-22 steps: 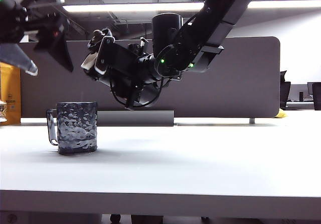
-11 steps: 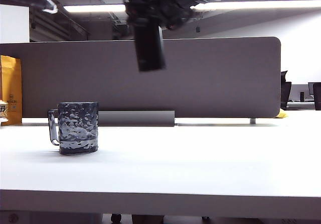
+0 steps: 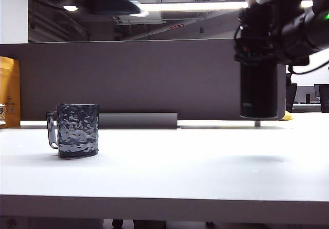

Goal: Pick up the black thermos, pour some water into the cup, then place the black thermos back on the table.

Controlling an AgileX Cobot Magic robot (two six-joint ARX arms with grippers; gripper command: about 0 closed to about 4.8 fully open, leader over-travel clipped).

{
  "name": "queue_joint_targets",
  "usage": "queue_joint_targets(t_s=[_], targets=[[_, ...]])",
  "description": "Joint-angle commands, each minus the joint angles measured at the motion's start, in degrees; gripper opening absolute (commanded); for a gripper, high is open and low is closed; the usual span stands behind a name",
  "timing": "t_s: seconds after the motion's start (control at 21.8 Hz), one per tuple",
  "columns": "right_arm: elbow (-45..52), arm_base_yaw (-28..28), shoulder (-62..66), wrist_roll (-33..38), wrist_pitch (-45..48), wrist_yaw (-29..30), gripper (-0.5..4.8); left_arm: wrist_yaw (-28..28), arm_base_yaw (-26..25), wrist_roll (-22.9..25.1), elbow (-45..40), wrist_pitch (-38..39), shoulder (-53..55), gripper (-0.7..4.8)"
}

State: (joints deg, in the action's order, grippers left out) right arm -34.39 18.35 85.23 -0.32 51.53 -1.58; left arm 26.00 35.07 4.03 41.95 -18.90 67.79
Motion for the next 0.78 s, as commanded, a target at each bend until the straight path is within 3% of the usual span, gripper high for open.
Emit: queue_joint_targets(t_s=[0.05,0.27,0.78], targets=[[-0.5,-0.8,3.9,0.2,10.1,0.6,1.56,-1.9,4.5,-0.2,0.2,-9.3,7.4,4.79],[-0.5,-1.1,15.9,-0.1,21.2,1.2,1.56,-3.1,6.6,-0.2,0.2,-10.3,12.0,4.79],[-0.3,-1.1,22.7,0.2,21.7,1.7,1.56,-3.7,6.6,0.0,0.2,-5.6,12.0,4.79]])
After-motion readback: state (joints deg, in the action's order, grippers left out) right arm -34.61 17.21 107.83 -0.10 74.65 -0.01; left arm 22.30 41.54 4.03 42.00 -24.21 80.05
